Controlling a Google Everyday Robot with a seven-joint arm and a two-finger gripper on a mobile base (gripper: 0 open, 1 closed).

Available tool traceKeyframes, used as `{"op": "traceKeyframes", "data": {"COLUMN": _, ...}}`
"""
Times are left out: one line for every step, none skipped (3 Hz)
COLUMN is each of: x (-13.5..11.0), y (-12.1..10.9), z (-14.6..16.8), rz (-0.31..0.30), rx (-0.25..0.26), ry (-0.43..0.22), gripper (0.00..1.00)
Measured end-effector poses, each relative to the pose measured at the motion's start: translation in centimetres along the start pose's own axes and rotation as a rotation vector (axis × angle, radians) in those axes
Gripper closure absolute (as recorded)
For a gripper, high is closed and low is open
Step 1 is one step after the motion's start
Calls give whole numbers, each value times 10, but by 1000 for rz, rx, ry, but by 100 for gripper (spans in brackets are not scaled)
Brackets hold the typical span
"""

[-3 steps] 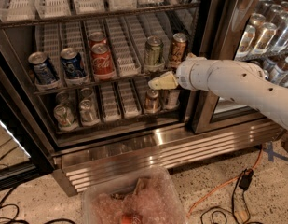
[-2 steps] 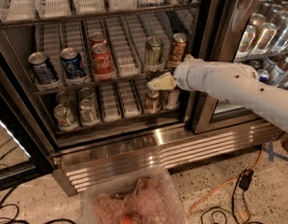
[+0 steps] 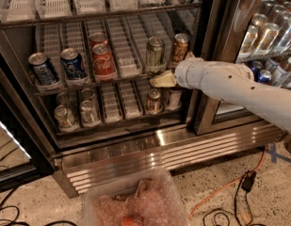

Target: Pick orange can from middle shelf of fridge

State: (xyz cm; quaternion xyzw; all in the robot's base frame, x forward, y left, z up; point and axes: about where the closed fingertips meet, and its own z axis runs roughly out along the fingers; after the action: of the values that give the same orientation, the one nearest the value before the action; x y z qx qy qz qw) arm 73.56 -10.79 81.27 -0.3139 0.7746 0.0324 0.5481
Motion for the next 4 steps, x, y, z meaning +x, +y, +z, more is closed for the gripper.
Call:
{"op": "traceKeyframes", "data": {"x": -4, "y": -11, "z": 5, "rz": 12, "rx": 38, "ry": -26, "gripper": 18}}
{"op": "traceKeyframes", "data": {"x": -2, "y": -29, "z": 6, "rz": 109, "rx": 95, "ry": -69, "gripper": 19}}
{"op": "traceKeyframes", "data": {"x": 1, "y": -35, "z": 7, "rz": 178, "rx": 129, "ry": -98, "gripper": 16}}
{"op": "traceKeyframes", "data": {"x": 1, "y": -38, "z": 9, "rz": 212, "rx": 158, "ry": -119, "gripper": 14}}
